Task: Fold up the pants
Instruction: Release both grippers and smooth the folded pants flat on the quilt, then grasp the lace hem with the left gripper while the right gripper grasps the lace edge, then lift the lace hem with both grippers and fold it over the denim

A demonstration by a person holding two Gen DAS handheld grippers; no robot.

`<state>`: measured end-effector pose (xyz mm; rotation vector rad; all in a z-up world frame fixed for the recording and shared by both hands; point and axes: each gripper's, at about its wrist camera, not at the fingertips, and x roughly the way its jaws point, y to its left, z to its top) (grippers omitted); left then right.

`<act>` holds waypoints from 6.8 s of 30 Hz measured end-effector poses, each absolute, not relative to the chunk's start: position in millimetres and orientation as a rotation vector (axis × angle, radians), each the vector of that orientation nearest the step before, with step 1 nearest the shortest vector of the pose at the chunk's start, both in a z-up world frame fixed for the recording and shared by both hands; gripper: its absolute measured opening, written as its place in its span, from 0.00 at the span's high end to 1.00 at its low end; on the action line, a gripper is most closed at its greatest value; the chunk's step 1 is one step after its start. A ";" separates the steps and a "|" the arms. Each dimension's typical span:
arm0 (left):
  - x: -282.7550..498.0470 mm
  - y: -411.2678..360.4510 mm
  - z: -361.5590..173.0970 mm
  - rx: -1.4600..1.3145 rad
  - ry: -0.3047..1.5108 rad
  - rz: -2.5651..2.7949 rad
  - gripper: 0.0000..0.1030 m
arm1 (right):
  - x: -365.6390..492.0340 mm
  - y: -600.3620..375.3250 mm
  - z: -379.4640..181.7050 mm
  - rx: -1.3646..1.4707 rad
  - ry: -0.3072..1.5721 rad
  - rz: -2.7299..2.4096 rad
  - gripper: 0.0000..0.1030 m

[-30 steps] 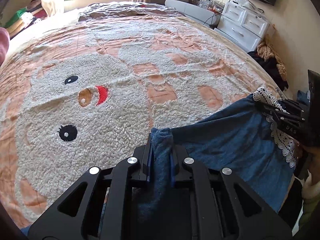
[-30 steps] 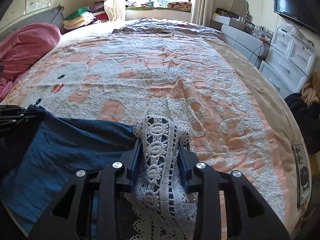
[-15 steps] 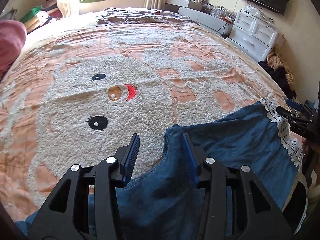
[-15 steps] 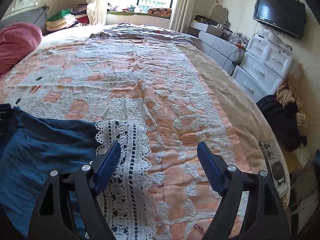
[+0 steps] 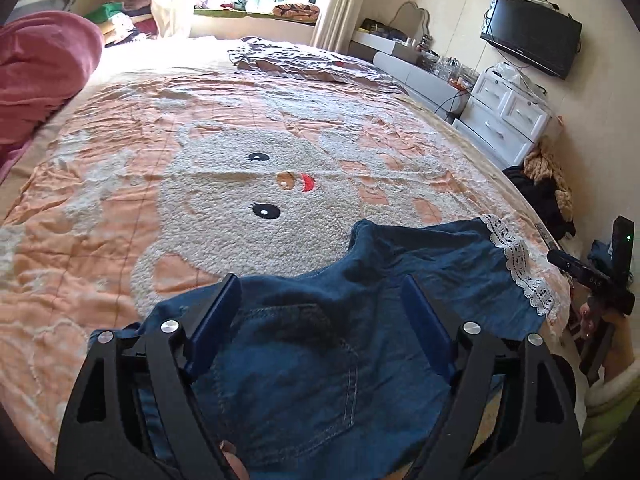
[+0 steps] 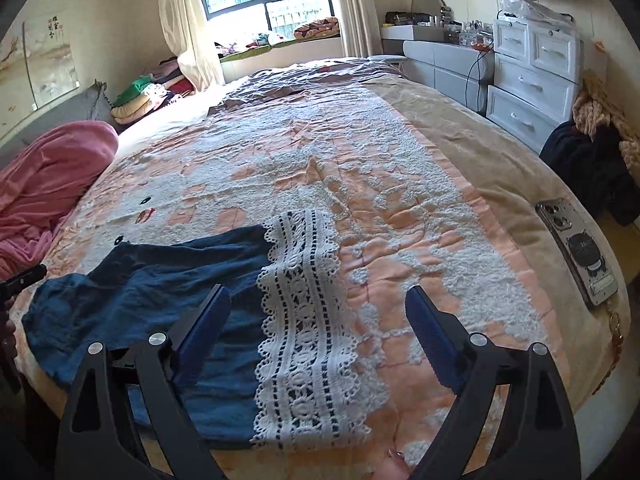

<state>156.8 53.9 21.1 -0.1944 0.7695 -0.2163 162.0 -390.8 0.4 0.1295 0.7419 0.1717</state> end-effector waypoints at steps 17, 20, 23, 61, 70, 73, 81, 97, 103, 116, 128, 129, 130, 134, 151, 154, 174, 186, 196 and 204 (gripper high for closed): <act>73.3 152.4 -18.0 -0.385 0.831 -0.019 0.13 | 124.6 -392.7 -41.9 0.340 0.871 0.149 0.13; 80.7 145.3 -27.0 -0.467 0.854 -0.090 0.13 | 123.2 -389.3 -42.5 0.335 0.878 0.148 0.14; 88.2 133.6 -38.0 -0.500 0.903 -0.103 0.13 | 122.6 -389.0 -42.6 0.333 0.884 0.138 0.20; 61.2 132.6 -26.5 -0.297 0.879 0.045 0.35 | 90.4 -390.7 -41.6 0.208 0.873 0.045 0.47; 37.7 134.8 26.5 -0.214 0.779 0.127 0.22 | 77.1 -399.1 -33.0 0.305 0.822 0.079 0.36; 45.7 121.2 43.9 -0.181 0.753 0.093 0.15 | 76.5 -392.6 -33.6 0.333 0.816 0.113 0.35; 109.4 13.9 52.9 -0.045 0.770 -0.181 0.09 | 79.4 -384.1 -40.9 0.357 0.812 0.108 0.28; 256.4 -168.0 7.8 0.196 0.922 -0.535 0.09 | 88.0 -400.1 -45.6 0.441 0.800 0.081 0.21; 293.1 -199.0 -3.6 0.238 0.936 -0.626 0.09 | 91.7 -394.9 -48.8 0.443 0.809 0.104 0.22; 335.4 -245.5 -38.6 0.141 1.097 -0.951 0.37 | 96.5 -391.3 -52.9 0.432 0.790 0.090 0.51; 331.7 -245.7 -43.5 0.212 1.100 -0.930 0.86 | 100.2 -382.4 -46.6 0.428 0.746 0.144 0.77; 331.3 -242.4 -40.6 0.199 1.097 -0.938 0.86 | 99.0 -380.8 -42.7 0.436 0.727 0.165 0.77; 330.9 -237.7 -36.1 0.183 1.086 -0.938 0.87 | 97.8 -377.1 -37.6 0.428 0.711 0.181 0.77; 325.5 -208.9 -7.8 0.101 1.025 -0.961 0.88 | 93.7 -351.4 -13.6 0.370 0.650 0.259 0.77; 288.4 -8.6 -2.4 -0.314 1.020 -0.714 0.50 | 92.7 -170.1 -24.4 -0.058 0.727 0.596 0.77; 281.6 18.3 -1.0 -0.454 1.020 -0.716 0.37 | 83.9 -157.5 -30.0 -0.132 0.712 0.602 0.76; 279.1 16.4 -45.9 -0.435 1.168 -0.583 0.78 | 120.8 -226.7 2.3 0.121 0.704 0.575 0.38; 278.2 15.9 -36.0 -0.481 1.067 -0.638 0.83 | 279.7 -234.7 -48.9 0.294 1.050 0.590 0.84; 286.5 15.4 -52.4 -0.409 1.090 -0.545 0.83 | 271.0 -224.5 -53.6 0.058 0.936 0.487 0.77; 268.8 29.2 -33.2 -0.369 1.014 -0.440 0.70 | 255.1 -234.0 -35.2 -0.006 0.822 0.453 0.45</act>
